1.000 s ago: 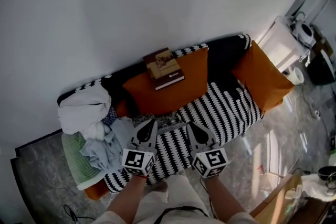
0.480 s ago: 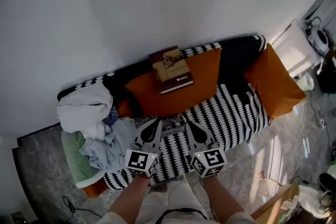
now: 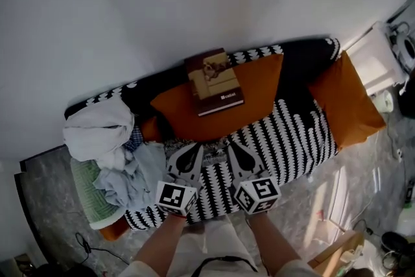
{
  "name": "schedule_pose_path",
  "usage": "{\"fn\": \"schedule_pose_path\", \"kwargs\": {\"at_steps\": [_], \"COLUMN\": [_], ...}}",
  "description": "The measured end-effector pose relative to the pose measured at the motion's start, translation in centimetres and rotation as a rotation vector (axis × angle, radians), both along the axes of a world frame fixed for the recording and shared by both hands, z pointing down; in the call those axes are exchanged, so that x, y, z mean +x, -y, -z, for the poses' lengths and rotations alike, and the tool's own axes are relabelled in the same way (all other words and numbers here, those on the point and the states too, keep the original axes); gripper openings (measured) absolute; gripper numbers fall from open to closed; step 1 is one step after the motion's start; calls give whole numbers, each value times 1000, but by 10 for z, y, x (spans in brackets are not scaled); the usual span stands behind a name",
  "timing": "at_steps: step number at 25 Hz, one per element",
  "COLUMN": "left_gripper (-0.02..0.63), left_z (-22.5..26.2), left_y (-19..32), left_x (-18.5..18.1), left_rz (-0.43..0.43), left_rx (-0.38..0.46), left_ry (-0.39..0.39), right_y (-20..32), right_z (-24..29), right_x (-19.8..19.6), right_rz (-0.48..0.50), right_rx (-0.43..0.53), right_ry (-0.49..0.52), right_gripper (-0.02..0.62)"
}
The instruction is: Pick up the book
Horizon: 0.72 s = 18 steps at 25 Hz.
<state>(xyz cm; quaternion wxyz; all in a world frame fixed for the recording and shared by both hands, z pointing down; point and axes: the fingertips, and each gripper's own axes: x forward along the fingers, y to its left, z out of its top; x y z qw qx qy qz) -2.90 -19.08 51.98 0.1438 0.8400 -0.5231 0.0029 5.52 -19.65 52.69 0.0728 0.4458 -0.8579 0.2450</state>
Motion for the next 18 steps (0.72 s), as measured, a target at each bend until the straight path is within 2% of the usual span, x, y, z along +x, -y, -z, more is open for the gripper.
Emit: {"fn": "schedule_pose_path", "kwargs": {"at_steps": [9,18], "left_gripper": [23,23], "left_z": [-25,-40], "left_y": [17,30], "left_x": [-3,-5], "left_rz": [9,17], "left_rx": [-38,-56], "left_ry": [4,7], "right_y": [24,47], "right_z": [-28,-44], "right_x": [-13,-21], "right_rz": [2,-6], "right_rx": [-63,-129], "right_ry": [32,110], "right_gripper": [15,17]}}
